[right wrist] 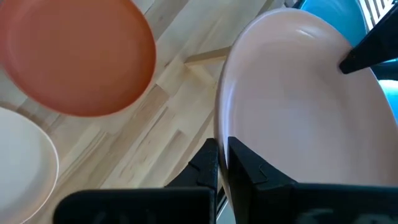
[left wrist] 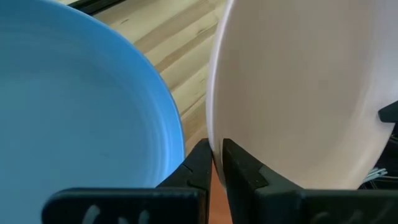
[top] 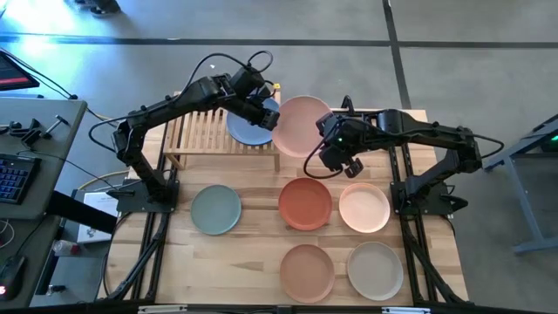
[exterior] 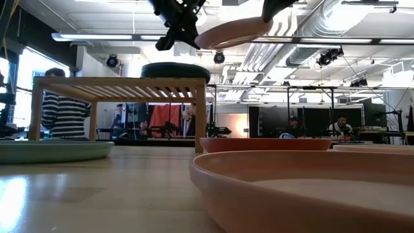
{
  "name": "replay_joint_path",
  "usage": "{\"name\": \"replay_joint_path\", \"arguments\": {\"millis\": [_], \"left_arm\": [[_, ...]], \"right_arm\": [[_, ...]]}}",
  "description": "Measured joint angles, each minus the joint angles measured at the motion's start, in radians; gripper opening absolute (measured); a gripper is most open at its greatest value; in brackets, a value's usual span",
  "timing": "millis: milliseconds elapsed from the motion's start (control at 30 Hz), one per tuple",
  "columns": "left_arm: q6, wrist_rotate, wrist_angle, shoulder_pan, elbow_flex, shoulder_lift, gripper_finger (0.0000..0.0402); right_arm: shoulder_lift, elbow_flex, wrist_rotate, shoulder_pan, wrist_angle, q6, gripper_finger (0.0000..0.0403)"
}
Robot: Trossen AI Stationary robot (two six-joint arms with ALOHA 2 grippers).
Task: Place and stack plates onto a shelf
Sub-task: Stack the top light orange plate on top of the blue plate on the shelf
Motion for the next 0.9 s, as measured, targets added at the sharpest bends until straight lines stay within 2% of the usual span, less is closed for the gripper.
{"name": "replay_joint_path", "arguments": {"millis": [133,533,900], "left_arm": [[-0.001,-0.001,-0.003,0.001,0.0,0.0,0.0013],[0.042,0.028,-0.028,0.052,0.001,0.0,0.001],[0.097,0.031,-0.175,0.122,0.096,-0.002,0.001]], "right_arm": [[0.0,0.0,0.005,0.0,0.009,0.015,0.0014],[-0.003,0.0,0.091,-0.002,-0.004,0.14,0.0109],[-0.021,0.0,0.118,-0.002,-0.017,0.19,0.0119]]}}
